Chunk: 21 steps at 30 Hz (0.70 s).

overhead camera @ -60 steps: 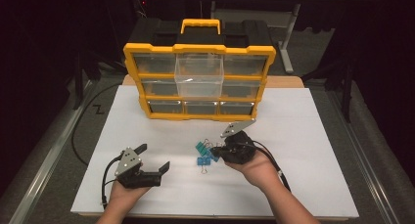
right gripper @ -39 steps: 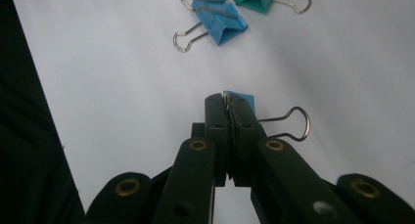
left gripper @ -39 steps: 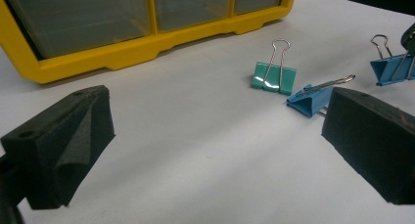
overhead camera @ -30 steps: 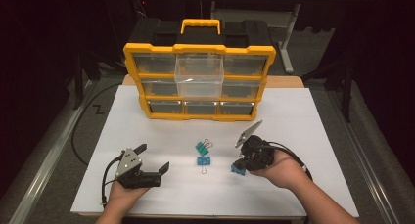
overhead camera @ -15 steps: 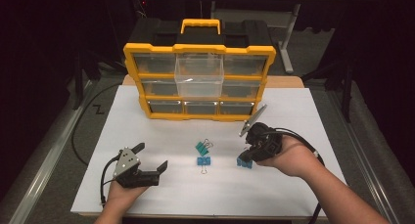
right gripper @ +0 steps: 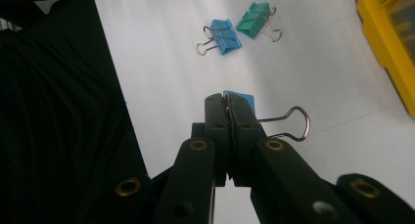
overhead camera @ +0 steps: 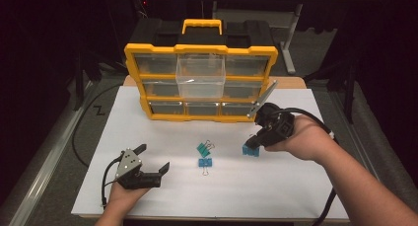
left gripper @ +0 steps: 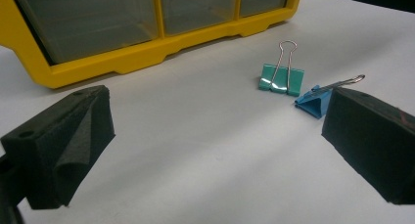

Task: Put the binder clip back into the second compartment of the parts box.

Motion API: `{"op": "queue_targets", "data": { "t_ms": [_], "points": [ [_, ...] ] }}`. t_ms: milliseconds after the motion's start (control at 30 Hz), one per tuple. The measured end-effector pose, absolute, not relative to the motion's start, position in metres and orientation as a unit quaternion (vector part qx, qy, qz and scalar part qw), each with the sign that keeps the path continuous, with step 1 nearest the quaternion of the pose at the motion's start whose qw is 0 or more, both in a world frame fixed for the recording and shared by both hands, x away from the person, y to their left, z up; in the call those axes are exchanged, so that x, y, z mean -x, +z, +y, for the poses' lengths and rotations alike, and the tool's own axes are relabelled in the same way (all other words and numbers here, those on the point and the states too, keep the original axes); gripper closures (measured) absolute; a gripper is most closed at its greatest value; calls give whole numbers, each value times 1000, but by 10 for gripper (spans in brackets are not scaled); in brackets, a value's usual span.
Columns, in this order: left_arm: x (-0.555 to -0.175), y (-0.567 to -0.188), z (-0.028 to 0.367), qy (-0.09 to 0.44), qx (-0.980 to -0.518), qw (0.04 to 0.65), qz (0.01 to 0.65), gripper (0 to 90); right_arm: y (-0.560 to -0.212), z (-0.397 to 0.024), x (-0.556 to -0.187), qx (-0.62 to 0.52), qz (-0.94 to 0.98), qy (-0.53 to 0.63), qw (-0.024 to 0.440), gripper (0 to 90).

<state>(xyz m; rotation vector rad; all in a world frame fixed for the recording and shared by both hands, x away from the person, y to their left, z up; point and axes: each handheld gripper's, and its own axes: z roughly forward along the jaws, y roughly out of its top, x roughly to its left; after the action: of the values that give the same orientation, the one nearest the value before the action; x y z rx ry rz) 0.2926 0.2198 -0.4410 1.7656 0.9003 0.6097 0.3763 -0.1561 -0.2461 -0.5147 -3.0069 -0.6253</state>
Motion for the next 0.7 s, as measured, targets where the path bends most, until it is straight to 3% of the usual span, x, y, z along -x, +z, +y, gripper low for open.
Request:
{"op": "queue_targets", "data": {
  "t_ms": [700],
  "points": [
    [-291, -440, 222, 249, -727, 518, 376, 1, -166, -138, -384, 140, -969, -205, -7, 900]
  ]
}}
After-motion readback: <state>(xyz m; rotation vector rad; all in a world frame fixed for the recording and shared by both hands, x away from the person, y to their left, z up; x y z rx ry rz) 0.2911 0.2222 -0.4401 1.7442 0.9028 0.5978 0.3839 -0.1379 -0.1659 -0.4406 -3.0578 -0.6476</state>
